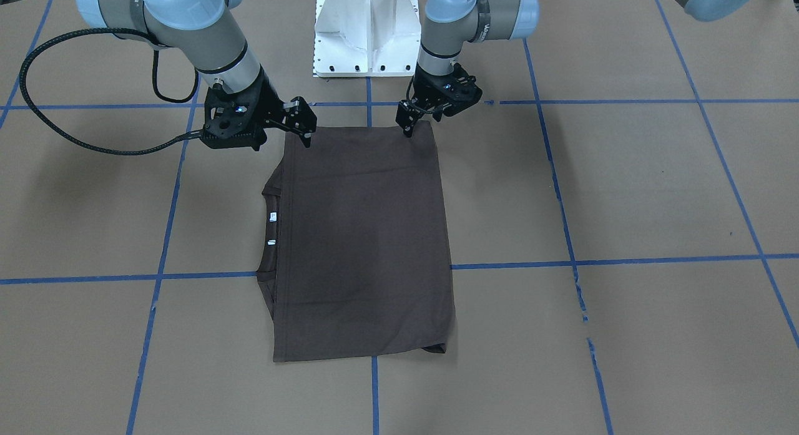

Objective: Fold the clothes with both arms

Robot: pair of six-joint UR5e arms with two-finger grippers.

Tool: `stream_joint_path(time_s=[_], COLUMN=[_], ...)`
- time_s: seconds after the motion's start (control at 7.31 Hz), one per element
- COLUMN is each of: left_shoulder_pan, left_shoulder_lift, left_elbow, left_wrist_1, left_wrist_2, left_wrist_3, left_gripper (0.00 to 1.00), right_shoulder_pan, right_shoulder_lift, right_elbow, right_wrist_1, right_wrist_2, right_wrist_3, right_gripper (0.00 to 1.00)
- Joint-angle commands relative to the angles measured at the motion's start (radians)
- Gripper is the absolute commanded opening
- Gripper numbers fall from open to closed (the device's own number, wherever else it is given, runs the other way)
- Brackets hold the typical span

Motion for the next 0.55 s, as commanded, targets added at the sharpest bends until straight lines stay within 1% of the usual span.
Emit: stream_joint_path(time_s=[0.0, 0.14, 0.41], left_shoulder_pan=[0.0, -0.002, -0.007], left_shoulder_lift=[-0.011, -0.01, -0.008], left_elbow=[0.012, 0.011, 0.0], left_wrist_1=[0.001, 0.001, 0.007], left_wrist_2=[0.0, -0.002, -0.003], left_wrist_3=[0.0, 0.0, 0.006], left_gripper=[0.75, 0.62, 0.49], right_shoulder_pan=[0.001, 0.001, 0.001], right_shoulder_lift=[-0.001, -0.001, -0.001], right_elbow=[0.0, 0.001, 0.003], right_wrist_1=[-0.001, -0.001, -0.001], right_wrist_2=[0.002, 0.002, 0.002], right_wrist_3=[0.0, 0.0, 0.0], right_gripper=[1.0, 1.0, 1.0])
